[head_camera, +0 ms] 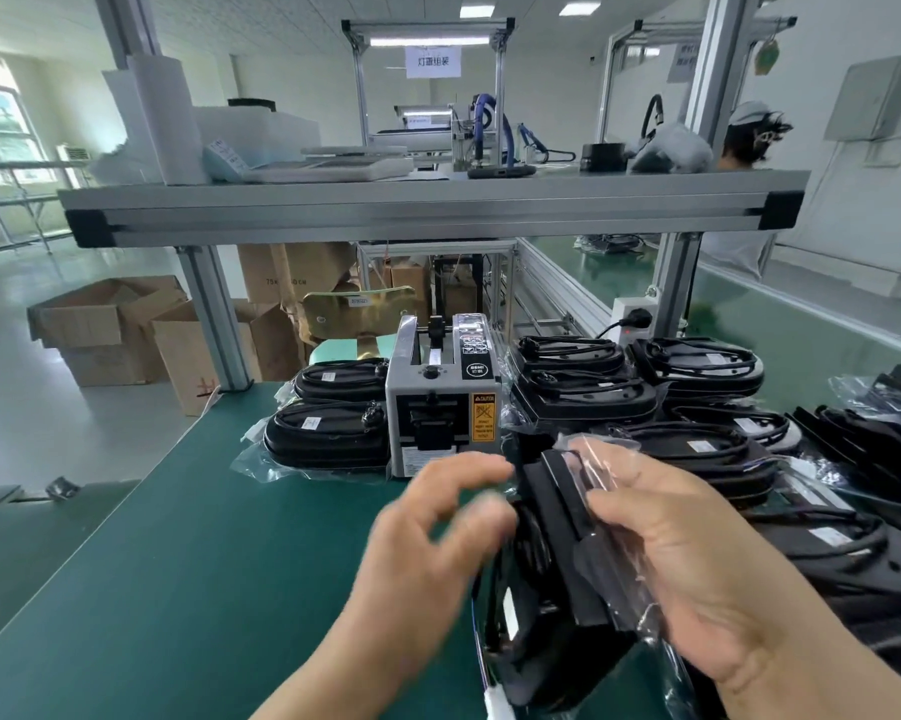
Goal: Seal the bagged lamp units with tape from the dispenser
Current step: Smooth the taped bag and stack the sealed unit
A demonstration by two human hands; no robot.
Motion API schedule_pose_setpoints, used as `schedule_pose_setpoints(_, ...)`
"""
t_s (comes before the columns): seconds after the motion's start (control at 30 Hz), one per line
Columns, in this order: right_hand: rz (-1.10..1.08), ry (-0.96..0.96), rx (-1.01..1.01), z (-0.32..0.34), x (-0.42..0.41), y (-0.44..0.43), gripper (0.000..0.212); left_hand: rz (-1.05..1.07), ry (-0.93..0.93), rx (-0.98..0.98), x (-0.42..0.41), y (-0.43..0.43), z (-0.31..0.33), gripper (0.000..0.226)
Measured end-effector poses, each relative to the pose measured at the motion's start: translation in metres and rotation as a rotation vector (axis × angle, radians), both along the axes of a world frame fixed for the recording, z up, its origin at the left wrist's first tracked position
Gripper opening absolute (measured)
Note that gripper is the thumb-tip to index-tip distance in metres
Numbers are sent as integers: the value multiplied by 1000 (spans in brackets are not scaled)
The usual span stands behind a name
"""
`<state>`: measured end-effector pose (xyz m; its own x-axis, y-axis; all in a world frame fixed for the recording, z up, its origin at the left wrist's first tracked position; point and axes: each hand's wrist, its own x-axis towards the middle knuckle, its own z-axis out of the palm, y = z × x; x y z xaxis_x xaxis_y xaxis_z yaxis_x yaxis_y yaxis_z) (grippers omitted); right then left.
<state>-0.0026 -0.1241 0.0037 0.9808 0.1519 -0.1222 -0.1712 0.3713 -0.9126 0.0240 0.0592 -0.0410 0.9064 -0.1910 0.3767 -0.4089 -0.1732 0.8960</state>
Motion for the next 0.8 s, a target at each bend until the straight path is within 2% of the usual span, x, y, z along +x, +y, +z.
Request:
schedule_pose_setpoints(0.03, -24, 7, -14, 0, -2, -1, 39, 134, 153, -173, 19, 1, -3, 28)
schedule_pose_setpoints(0.13, -86, 44, -3, 1, -4, 0, 36, 409, 608, -476, 86, 5, -17, 21)
schedule_pose_setpoints(0.2, -92, 86, 39, 4, -5, 5, 29, 434, 777, -554, 119, 6, -22, 14)
schedule_pose_setpoints(0.27, -92, 113, 66, 7, -5, 9, 26, 412, 877, -573, 141, 3, -22, 17)
schedule_pose_setpoints(0.37, -75, 83, 84, 11, -6, 11, 43, 383, 945, -569, 155, -4, -17, 19)
schedule_pose_setpoints(0.5, -103, 72, 18, 12, -7, 11, 45, 396, 1000, -656, 169, -13, -15, 14)
schedule_pose_setpoints(0.6, -94, 104, 15, 14, -9, 12, 32, 477, 991, -792, 178, -20, -14, 4)
schedule_pose_setpoints(0.67, -87, 65, 81, 13, -9, 10, 23, 554, 946, -796, 175, -24, -14, 16)
schedule_pose_setpoints(0.73, -61, 30, 111, 11, -9, 6, 31, 618, 855, -829, 165, -26, -12, 16)
schedule_pose_setpoints(0.8, -40, 33, 130, 9, -10, 3, 39, 557, 740, -795, 146, -23, -3, 16)
